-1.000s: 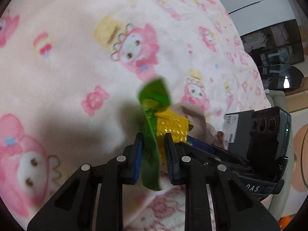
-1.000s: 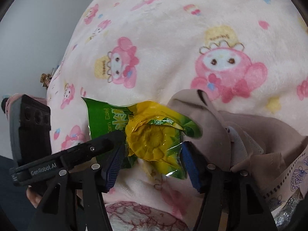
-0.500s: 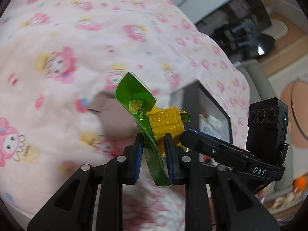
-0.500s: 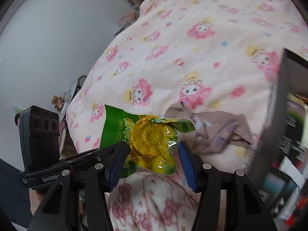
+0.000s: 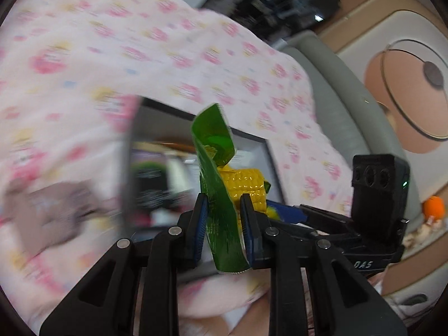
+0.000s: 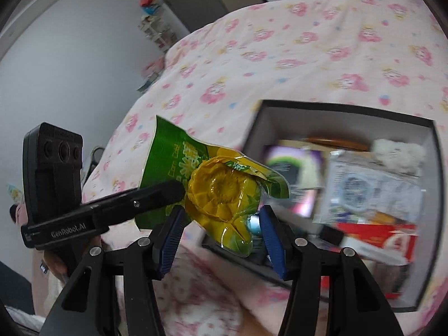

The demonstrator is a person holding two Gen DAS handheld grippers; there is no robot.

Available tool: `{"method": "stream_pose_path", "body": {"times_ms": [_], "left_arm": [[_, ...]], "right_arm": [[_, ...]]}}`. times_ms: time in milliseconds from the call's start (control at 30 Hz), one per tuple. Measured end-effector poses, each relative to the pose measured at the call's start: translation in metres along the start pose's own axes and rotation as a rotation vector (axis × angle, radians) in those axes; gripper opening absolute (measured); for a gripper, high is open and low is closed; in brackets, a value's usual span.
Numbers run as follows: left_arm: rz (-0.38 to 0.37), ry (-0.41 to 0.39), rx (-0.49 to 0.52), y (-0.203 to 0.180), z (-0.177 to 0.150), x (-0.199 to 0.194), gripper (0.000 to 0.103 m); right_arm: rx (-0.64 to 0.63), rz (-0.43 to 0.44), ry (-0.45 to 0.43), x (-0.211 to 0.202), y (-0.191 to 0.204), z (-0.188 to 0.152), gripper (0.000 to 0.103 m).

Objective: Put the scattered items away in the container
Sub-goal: 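Lift the corn packet with the left gripper and carry it over the box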

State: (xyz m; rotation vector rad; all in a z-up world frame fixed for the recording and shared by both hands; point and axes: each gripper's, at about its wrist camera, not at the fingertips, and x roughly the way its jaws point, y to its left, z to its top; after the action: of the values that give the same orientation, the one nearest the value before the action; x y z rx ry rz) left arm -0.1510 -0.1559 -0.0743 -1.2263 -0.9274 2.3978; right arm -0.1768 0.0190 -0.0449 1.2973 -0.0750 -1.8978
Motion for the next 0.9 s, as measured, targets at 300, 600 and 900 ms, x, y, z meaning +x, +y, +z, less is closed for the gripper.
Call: {"method": "stream_pose_path", "body": {"times_ms": [300,600,900], "left_arm": [[0.015,0.226,0.048,-0.029,0.008,0.141,0.021],[-0.05,0.283,0.021,-0.019,-0.014,0.157,0.021],[0.026,0.141,-0.001,-0.01,-0.007,0.13,0.022]], "right_arm": [[0.169,-0.126,-0.009,-0.014,-0.129,-0.006,0.051],[0.166,-0.149,0.027,-0.01,-0.154,-0.022,0.051],[0.155,-0.201,-0.132,-0.048,-0.142,-0.022,0.051]]}}
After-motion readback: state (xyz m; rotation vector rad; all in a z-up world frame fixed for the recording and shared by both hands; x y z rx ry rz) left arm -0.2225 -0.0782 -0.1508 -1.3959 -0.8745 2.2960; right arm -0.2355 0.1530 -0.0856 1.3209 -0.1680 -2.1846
